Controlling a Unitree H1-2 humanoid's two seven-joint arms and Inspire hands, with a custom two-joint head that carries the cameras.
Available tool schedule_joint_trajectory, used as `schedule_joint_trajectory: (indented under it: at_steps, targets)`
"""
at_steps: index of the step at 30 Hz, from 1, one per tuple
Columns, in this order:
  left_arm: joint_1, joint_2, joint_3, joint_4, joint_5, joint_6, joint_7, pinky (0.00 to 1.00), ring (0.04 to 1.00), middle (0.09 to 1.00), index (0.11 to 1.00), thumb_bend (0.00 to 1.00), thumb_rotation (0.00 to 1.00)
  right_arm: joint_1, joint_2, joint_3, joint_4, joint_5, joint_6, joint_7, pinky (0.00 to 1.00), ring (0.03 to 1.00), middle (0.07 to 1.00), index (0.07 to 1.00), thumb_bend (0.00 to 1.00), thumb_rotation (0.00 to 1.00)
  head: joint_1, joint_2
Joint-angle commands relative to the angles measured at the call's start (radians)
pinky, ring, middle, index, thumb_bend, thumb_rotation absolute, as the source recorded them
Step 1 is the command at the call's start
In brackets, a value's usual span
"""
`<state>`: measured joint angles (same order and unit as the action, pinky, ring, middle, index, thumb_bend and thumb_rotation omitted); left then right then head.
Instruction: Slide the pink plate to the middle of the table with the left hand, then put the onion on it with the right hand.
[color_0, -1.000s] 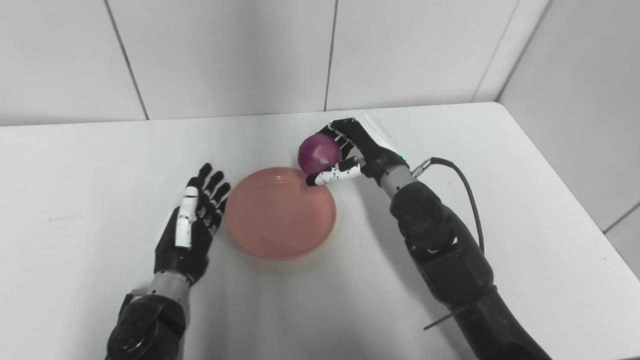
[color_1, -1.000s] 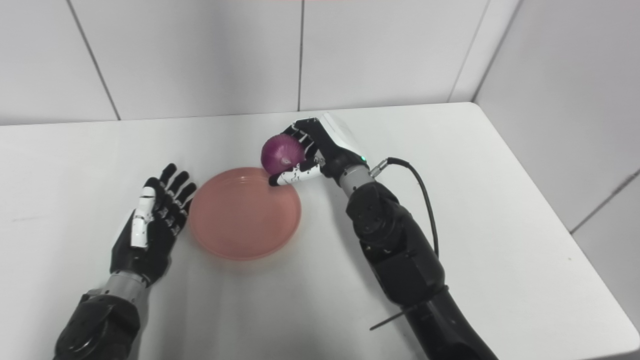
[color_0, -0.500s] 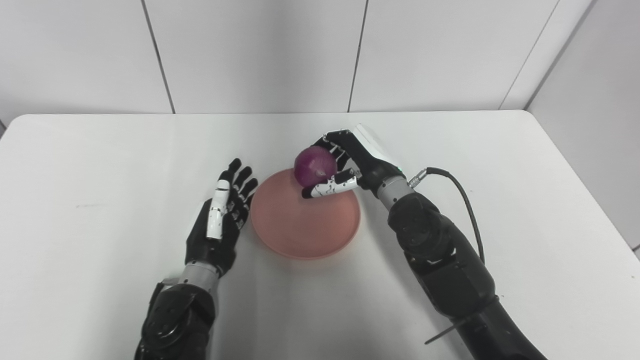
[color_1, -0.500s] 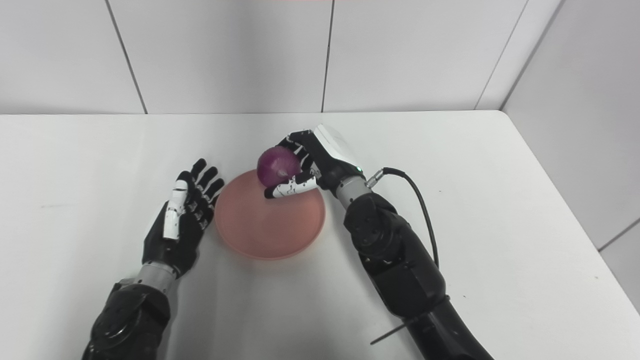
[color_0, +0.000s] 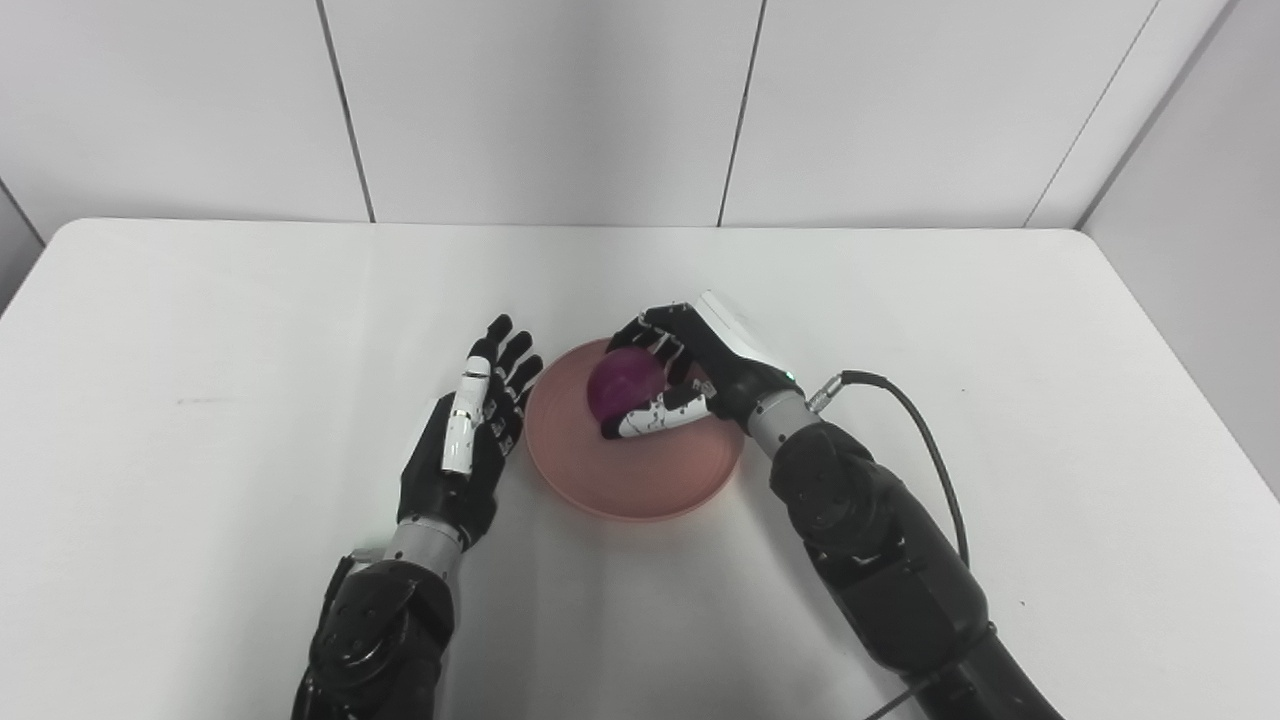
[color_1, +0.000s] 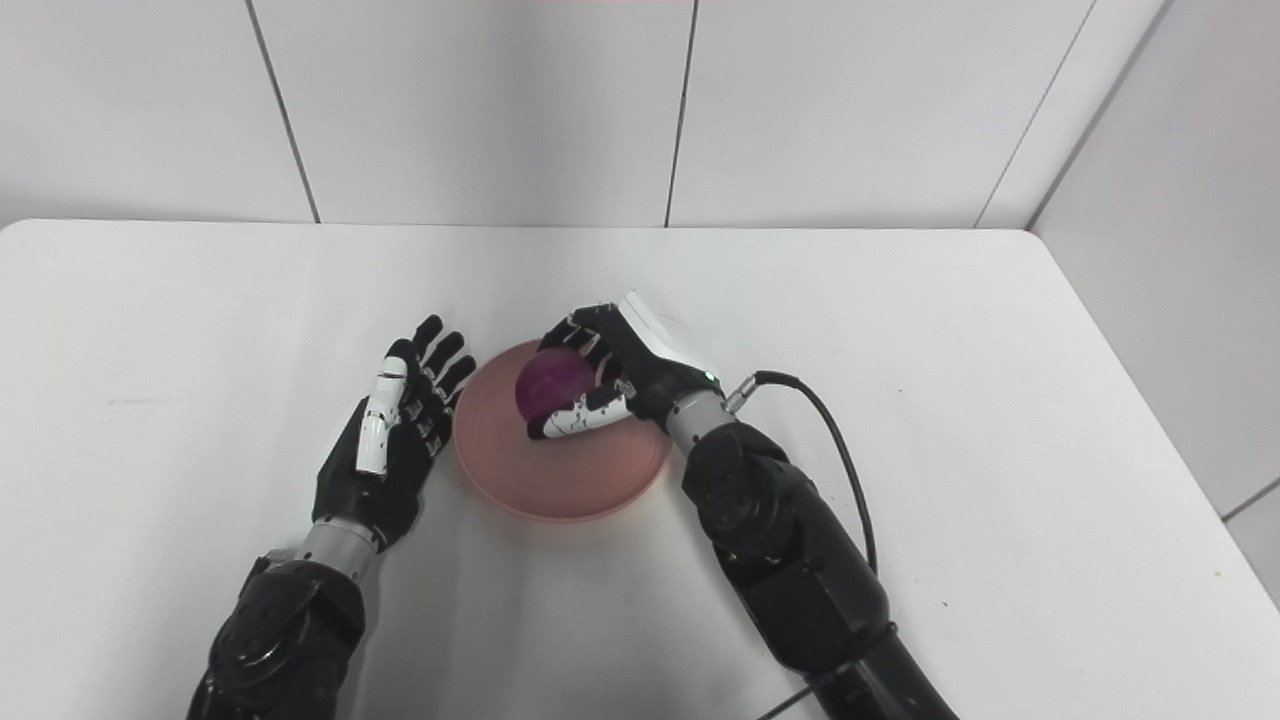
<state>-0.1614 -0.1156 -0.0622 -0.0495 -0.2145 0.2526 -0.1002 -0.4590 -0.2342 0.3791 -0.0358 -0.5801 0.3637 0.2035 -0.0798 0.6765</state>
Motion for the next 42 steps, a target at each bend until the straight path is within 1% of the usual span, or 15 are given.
schedule_joint_trajectory:
  at_steps: [1, 4, 5, 10, 12, 19, 22, 23, 26, 27, 31, 34, 35, 37, 42]
  targets:
    - [0.0, -0.006, -0.003, -0.008, 0.004, 0.003, 0.003, 0.95, 0.965, 0.981, 0.97, 0.48, 1.0, -0.023, 0.004, 0.0, -0.016, -0.019, -0.057, -0.025, 0.41, 0.501, 0.584, 0.599, 0.82, 0.19, 0.001, 0.0]
    - [0.0, -0.006, -0.002, -0.01, 0.005, 0.007, 0.007, 0.95, 0.964, 0.98, 0.97, 0.48, 1.0, -0.017, 0.006, 0.001, -0.013, -0.023, -0.07, -0.033, 0.41, 0.508, 0.591, 0.6, 0.82, 0.19, -0.002, -0.001]
    - [0.001, -0.007, -0.002, -0.013, 0.005, 0.012, 0.01, 0.94, 0.96, 0.976, 0.966, 0.48, 1.0, -0.014, 0.007, 0.001, -0.011, -0.023, -0.082, -0.038, 0.45, 0.545, 0.616, 0.608, 0.83, 0.21, -0.003, -0.001]
    - [0.0, -0.005, -0.003, -0.017, 0.004, 0.014, 0.009, 0.94, 0.963, 0.978, 0.968, 0.47, 1.0, -0.007, 0.01, 0.002, -0.01, -0.028, -0.107, -0.047, 0.49, 0.583, 0.647, 0.632, 0.84, 0.22, -0.004, -0.001]
    - [-0.001, -0.004, -0.004, -0.016, 0.003, 0.015, 0.007, 0.95, 0.966, 0.981, 0.971, 0.48, 1.0, -0.004, 0.01, 0.001, -0.009, -0.028, -0.117, -0.047, 0.52, 0.608, 0.671, 0.66, 0.86, 0.24, -0.005, -0.001]
    - [-0.002, -0.001, -0.003, -0.019, -0.001, 0.018, 0.004, 0.95, 0.97, 0.982, 0.971, 0.47, 1.0, 0.0, 0.01, -0.001, -0.007, -0.035, -0.127, -0.041, 0.54, 0.635, 0.7, 0.694, 0.91, 0.27, -0.009, -0.002]
    - [-0.001, 0.001, -0.002, -0.021, -0.003, 0.019, 0.001, 0.95, 0.969, 0.981, 0.97, 0.47, 1.0, -0.003, 0.005, 0.001, -0.012, -0.024, -0.121, -0.016, 0.59, 0.685, 0.742, 0.744, 0.95, 0.3, -0.013, -0.003]
    - [-0.001, 0.002, -0.002, -0.021, -0.004, 0.019, 0.0, 0.95, 0.968, 0.981, 0.97, 0.47, 1.0, -0.004, 0.003, 0.001, -0.011, -0.021, -0.124, -0.012, 0.62, 0.713, 0.763, 0.769, 0.97, 0.31, -0.013, -0.003]
    - [-0.001, 0.002, -0.001, -0.019, -0.007, 0.019, -0.002, 0.95, 0.968, 0.981, 0.97, 0.47, 1.0, -0.005, -0.002, 0.004, -0.015, -0.019, -0.127, 0.0, 0.66, 0.739, 0.783, 0.792, 0.99, 0.31, -0.016, -0.006]
    - [-0.002, 0.003, 0.0, -0.017, -0.009, 0.019, -0.003, 0.96, 0.973, 0.986, 0.975, 0.47, 1.0, -0.006, -0.005, 0.006, -0.019, -0.019, -0.124, 0.008, 0.73, 0.817, 0.849, 0.858, 1.0, 0.35, -0.016, -0.006]
    - [-0.002, 0.004, 0.002, -0.016, -0.012, 0.018, -0.006, 0.96, 0.975, 0.988, 0.977, 0.47, 1.0, -0.004, -0.014, 0.014, -0.031, -0.029, -0.125, 0.022, 0.81, 0.914, 0.942, 0.952, 1.0, 0.43, -0.02, -0.009]
    - [-0.001, 0.004, 0.002, -0.018, -0.012, 0.019, -0.006, 0.96, 0.974, 0.988, 0.977, 0.47, 1.0, -0.002, -0.016, 0.016, -0.034, -0.035, -0.124, 0.022, 0.85, 0.946, 0.979, 0.994, 1.0, 0.48, -0.022, -0.008]
    - [-0.001, 0.006, 0.002, -0.018, -0.01, 0.018, -0.006, 0.96, 0.974, 0.988, 0.977, 0.47, 1.0, 0.0, -0.018, 0.015, -0.029, -0.035, -0.143, 0.009, 0.85, 0.948, 0.981, 0.996, 1.0, 0.48, -0.022, -0.009]
    - [-0.001, 0.007, 0.001, -0.016, -0.007, 0.015, -0.007, 0.96, 0.973, 0.987, 0.975, 0.47, 1.0, 0.007, -0.02, 0.007, -0.022, -0.031, -0.181, -0.017, 0.91, 0.975, 0.995, 0.999, 1.0, 0.52, -0.024, -0.01]
    - [-0.003, 0.007, 0.004, -0.008, -0.007, 0.009, -0.006, 0.95, 0.969, 0.984, 0.972, 0.47, 1.0, 0.03, -0.016, -0.028, -0.04, -0.005, -0.247, -0.063, 0.94, 0.998, 1.0, 1.0, 1.0, 0.58, -0.028, -0.012]
